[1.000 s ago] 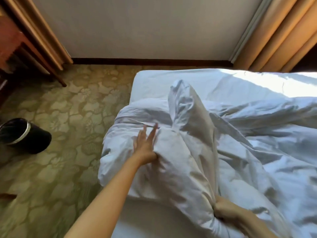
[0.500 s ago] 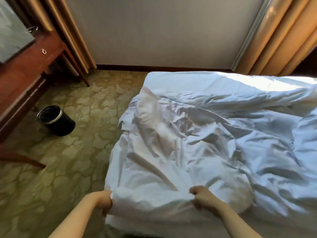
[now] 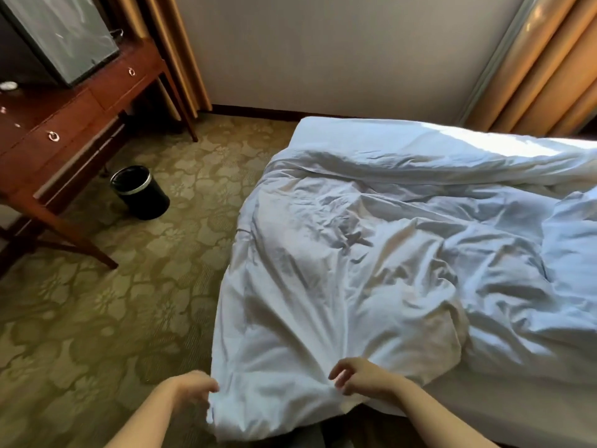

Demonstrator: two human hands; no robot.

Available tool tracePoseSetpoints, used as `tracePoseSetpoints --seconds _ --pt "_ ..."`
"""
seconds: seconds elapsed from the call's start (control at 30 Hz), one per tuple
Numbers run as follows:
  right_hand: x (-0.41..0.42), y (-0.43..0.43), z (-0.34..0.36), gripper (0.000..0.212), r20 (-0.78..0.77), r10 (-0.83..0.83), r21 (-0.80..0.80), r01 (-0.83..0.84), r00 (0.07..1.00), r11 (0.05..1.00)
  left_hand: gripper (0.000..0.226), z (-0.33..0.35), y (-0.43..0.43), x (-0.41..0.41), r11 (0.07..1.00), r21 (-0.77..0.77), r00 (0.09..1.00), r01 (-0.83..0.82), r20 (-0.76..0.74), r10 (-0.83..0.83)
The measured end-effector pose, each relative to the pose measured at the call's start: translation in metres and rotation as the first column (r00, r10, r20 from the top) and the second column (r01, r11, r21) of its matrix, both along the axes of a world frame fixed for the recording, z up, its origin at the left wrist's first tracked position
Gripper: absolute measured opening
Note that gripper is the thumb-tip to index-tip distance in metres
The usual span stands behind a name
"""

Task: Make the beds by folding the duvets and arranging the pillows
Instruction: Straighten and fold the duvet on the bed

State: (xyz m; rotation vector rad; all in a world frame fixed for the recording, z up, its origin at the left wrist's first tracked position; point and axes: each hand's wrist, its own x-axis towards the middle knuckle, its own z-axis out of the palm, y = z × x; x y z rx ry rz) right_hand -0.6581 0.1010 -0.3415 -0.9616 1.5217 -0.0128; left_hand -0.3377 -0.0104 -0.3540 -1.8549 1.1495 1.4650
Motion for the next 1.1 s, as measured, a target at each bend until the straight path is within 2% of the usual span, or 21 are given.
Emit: tracePoseSetpoints --seconds 0.07,0.13,0.27,0.4,0.47,0.53,0.57,0.6,0.63,0.7,0.73,0.8,0.83,0.9,0.97,1.0,1.03,1.1 --pt "-0.017 -0.002 -0.001 0.031 0.007 -0.102 0.042 0.101 0.995 0.994 0.008 -0.009 -0.016 -0.017 0.987 -0.156 0.999 -0.031 -0.030 0.027" --pt "-0.043 -0.014 -0.007 0.031 -0.075 -0.193 0.020 0.195 0.978 0.981 0.004 -0.012 -0.038 -0.042 0.978 -0.184 0.991 -0.098 -0.110 0.079" --pt "-0.106 -0.061 -0.021 0.038 -0.378 -0.369 -0.159 0.333 0.849 0.929 0.039 -0.020 -0.108 -0.097 0.964 -0.224 0.967 -0.141 -0.239 0.086" --pt "-0.160 -0.131 -0.031 0.050 -0.590 -0.275 -0.167 0.219 0.759 0.961 0.072 -0.048 -0.204 -0.137 0.885 -0.371 0.936 -0.281 -0.310 0.168" --pt "-0.182 -0.172 -0.039 0.061 -0.696 -0.241 -0.194 0.146 0.676 0.970 0.088 -0.069 -0.260 -0.149 0.822 -0.417 0.898 -0.388 -0.374 0.234" --pt "-0.203 -0.225 -0.049 0.078 -0.779 -0.259 -0.247 0.102 0.571 0.964 0.121 -0.104 -0.323 -0.156 0.768 -0.381 0.835 -0.515 -0.426 0.349" --pt "-0.212 -0.252 -0.055 0.090 -0.793 -0.281 -0.265 0.109 0.541 0.958 0.131 -0.112 -0.345 -0.164 0.744 -0.326 0.791 -0.583 -0.436 0.428" --pt "-0.220 -0.278 -0.068 0.104 -0.780 -0.316 -0.280 0.150 0.540 0.948 0.130 -0.113 -0.361 -0.176 0.721 -0.274 0.752 -0.637 -0.428 0.501" --pt "-0.224 -0.304 -0.080 0.116 -0.747 -0.355 -0.282 0.216 0.562 0.935 0.119 -0.114 -0.373 -0.187 0.723 -0.218 0.731 -0.656 -0.421 0.536" --pt "-0.218 -0.345 -0.110 0.126 -0.542 -0.505 -0.292 0.413 0.672 0.863 0.075 -0.110 -0.382 -0.211 0.770 -0.079 0.690 -0.633 -0.511 0.513" --pt "-0.207 -0.358 -0.126 0.116 -0.439 -0.548 -0.283 0.469 0.712 0.837 0.049 -0.104 -0.387 -0.217 0.781 -0.074 0.666 -0.621 -0.575 0.475" --pt "-0.180 -0.376 -0.143 0.058 -0.418 -0.494 -0.229 0.438 0.762 0.869 0.014 -0.082 -0.408 -0.217 0.755 -0.239 0.683 -0.611 -0.641 0.350" --pt "-0.170 -0.383 -0.146 0.037 -0.443 -0.482 -0.227 0.425 0.756 0.876 0.005 -0.071 -0.422 -0.209 0.720 -0.307 0.682 -0.622 -0.663 0.307" --pt "-0.158 -0.404 -0.130 0.028 -0.408 -0.539 -0.256 0.474 0.737 0.842 0.018 -0.037 -0.457 -0.188 0.640 -0.366 0.633 -0.676 -0.733 0.249" --pt "-0.161 -0.430 -0.097 0.046 -0.423 -0.538 -0.297 0.450 0.729 0.842 0.036 0.002 -0.498 -0.169 0.525 -0.445 0.602 -0.726 -0.781 0.170" --pt "-0.165 -0.442 -0.077 0.066 -0.466 -0.521 -0.317 0.415 0.715 0.853 0.038 0.022 -0.520 -0.161 0.475 -0.492 0.599 -0.729 -0.795 0.096" --pt "-0.170 -0.453 -0.059 0.085 -0.510 -0.508 -0.340 0.380 0.694 0.860 0.033 0.039 -0.544 -0.156 0.419 -0.537 0.600 -0.732 -0.799 0.024" --pt "-0.180 -0.474 -0.030 0.101 -0.596 -0.508 -0.407 0.311 0.622 0.859 0.017 0.058 -0.588 -0.153 0.263 -0.635 0.646 -0.726 -0.762 -0.055"
